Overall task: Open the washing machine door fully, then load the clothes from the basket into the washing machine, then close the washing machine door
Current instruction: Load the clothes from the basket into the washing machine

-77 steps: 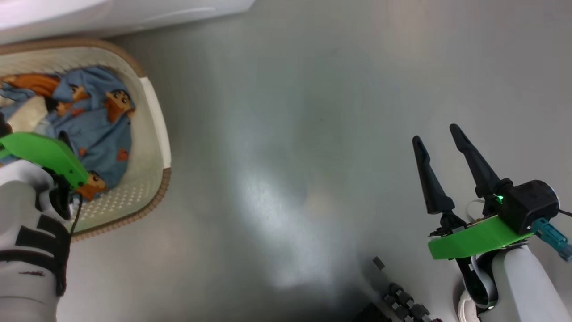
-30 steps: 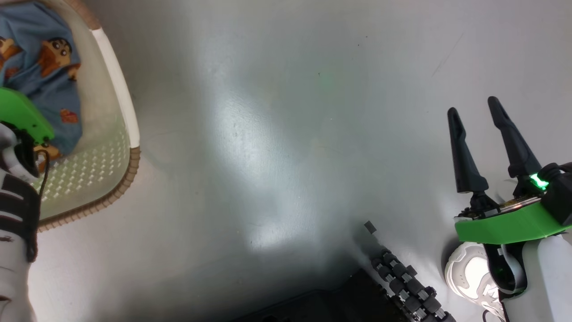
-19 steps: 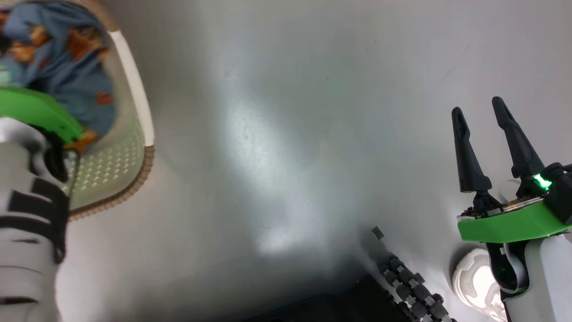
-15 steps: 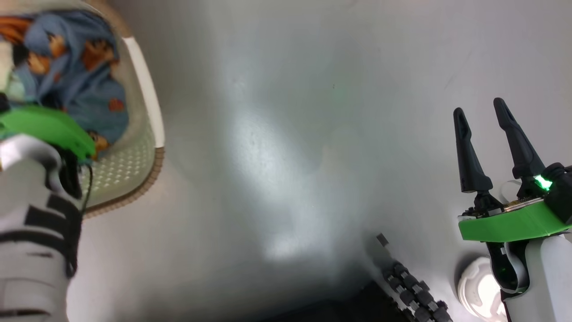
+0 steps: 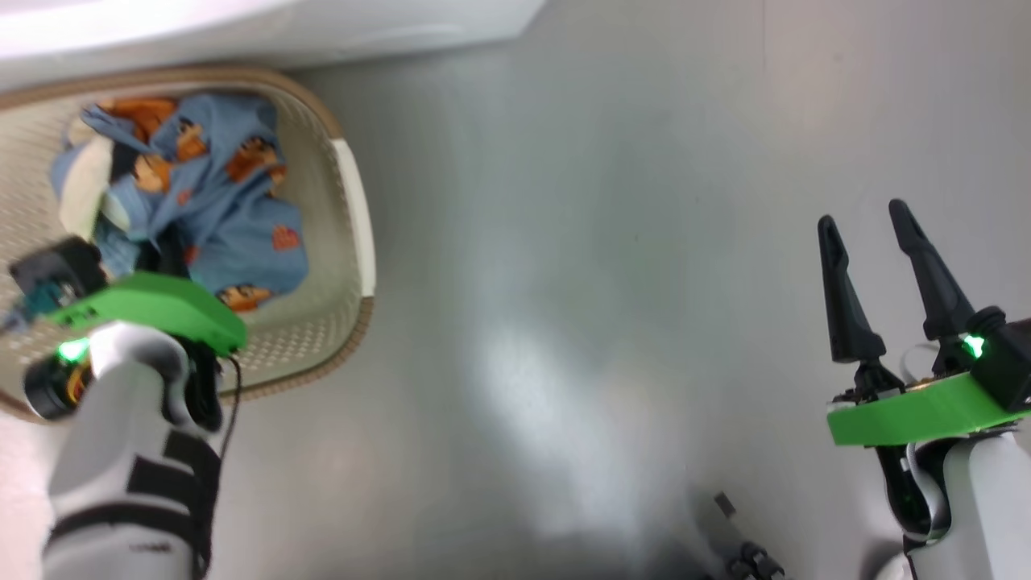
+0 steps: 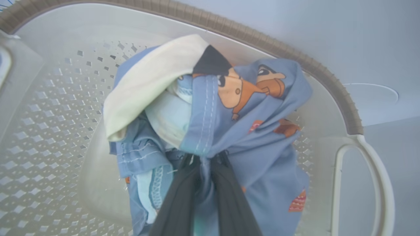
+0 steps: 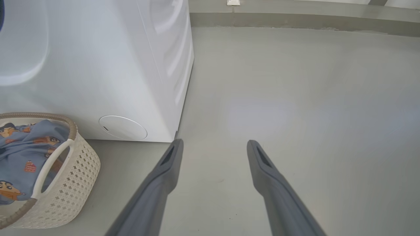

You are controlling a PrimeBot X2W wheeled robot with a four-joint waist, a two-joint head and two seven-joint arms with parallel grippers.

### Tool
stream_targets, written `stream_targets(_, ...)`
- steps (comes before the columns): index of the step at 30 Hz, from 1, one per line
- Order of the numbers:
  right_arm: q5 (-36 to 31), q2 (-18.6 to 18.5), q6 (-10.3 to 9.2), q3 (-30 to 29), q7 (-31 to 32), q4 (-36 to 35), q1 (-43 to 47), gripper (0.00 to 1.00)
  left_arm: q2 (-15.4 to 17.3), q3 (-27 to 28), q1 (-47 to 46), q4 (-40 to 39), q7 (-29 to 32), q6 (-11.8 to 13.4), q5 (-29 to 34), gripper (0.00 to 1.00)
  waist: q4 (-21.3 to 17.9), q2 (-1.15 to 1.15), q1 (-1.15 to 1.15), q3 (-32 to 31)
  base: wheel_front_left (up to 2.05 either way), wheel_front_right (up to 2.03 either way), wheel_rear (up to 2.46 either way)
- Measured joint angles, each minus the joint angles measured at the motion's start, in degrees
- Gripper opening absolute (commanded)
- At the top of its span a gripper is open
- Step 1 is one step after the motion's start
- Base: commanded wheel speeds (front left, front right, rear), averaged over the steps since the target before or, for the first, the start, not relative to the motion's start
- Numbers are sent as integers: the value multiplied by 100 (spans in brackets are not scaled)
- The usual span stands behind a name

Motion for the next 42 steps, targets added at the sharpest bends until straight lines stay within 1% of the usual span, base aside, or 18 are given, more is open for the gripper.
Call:
stream_targets(7,-211,41,0,24,0,99,220,100,-166,211,900,-1042,-16,0,203,0,156,0,0,-659,0,0,0)
stream_targets(13,-302,115,0,144,0,187,434,100,-294,371,1871,-2035,-16,1,481,0,235,0,0,-1302,0,0,0)
stream_targets(18,-356,185,0,152,0,241,748,100,-328,325,2612,-2738,-16,5,713,0,283,0,0,-1866,0,0,0)
stream_targets(22,-439,236,0,129,0,279,978,100,-327,154,3161,-3225,-16,124,587,0,323,0,0,-2317,0,0,0)
stream_targets(29,-593,250,0,100,0,342,1393,100,-324,-63,4010,-3941,-16,353,548,0,408,0,0,-3052,0,0,0)
stream_targets(33,-612,253,0,96,0,354,1524,100,-318,-122,4348,-4180,-16,410,486,0,457,0,0,-3434,0,0,0)
stream_targets(42,-705,287,0,135,0,370,1777,100,-314,-202,4831,-4622,-16,432,499,0,542,0,0,-4141,0,0,0)
